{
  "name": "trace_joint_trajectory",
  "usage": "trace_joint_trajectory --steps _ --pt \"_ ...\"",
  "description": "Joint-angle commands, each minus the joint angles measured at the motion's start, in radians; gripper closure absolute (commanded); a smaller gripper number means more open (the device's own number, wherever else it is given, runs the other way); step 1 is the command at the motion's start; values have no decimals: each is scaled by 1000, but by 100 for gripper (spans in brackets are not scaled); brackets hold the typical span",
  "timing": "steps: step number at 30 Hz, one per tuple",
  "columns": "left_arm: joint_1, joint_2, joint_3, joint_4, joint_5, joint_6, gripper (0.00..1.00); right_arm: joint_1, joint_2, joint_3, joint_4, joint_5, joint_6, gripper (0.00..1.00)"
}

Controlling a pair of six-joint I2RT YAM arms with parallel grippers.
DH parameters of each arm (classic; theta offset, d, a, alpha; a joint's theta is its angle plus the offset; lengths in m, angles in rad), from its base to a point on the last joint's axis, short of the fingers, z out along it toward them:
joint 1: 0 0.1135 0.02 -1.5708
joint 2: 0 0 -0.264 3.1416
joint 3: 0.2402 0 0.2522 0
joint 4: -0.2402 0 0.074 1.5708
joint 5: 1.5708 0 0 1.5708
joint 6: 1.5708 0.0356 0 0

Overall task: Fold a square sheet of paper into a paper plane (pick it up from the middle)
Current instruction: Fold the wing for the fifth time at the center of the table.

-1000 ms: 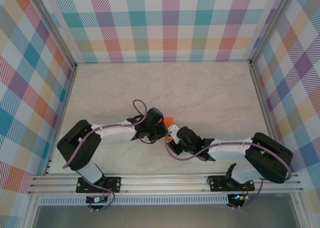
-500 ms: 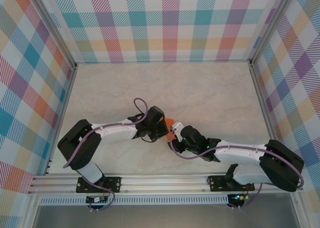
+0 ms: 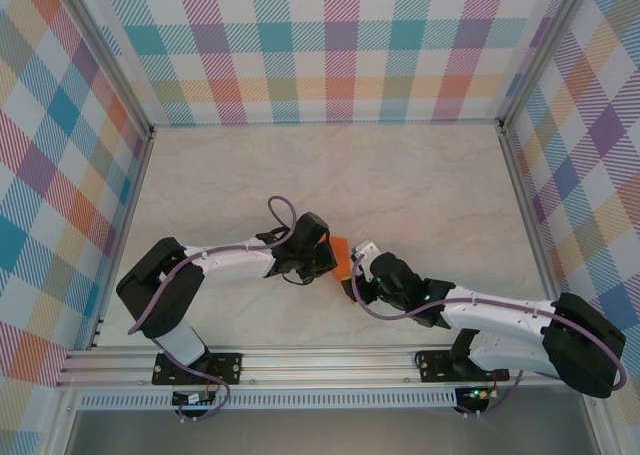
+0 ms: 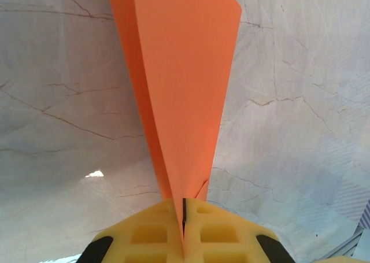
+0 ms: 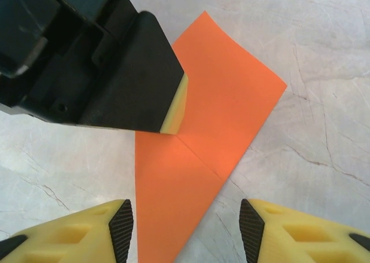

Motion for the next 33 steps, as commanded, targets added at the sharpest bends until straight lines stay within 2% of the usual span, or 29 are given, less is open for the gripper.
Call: trace_joint_trajectory --steps 1,6,10,14,17,21,25,31,33 --pt "4 9 21 -26 3 10 96 3 21 9 -25 -6 -9 48" --pt "5 12 17 -24 7 9 96 -6 13 -22 25 14 -3 48" --pt "5 11 16 -26 7 11 96 -51 -1 -28 17 -15 27 47" --pt "5 14 18 -28 3 10 96 -134 -28 -58 50 -134 48 46" --pt "5 28 29 -28 14 10 96 -141 -30 -62 76 -245 2 45" --pt "5 32 27 -24 14 9 96 -135 35 -25 65 -312 -45 47" --pt "5 39 35 -27 16 10 95 -107 108 10 84 -306 -84 47" --pt "4 32 34 -34 14 9 95 -66 163 39 95 -226 -132 45" --pt "4 32 34 -40 11 9 95 -50 178 55 86 -220 -150 42"
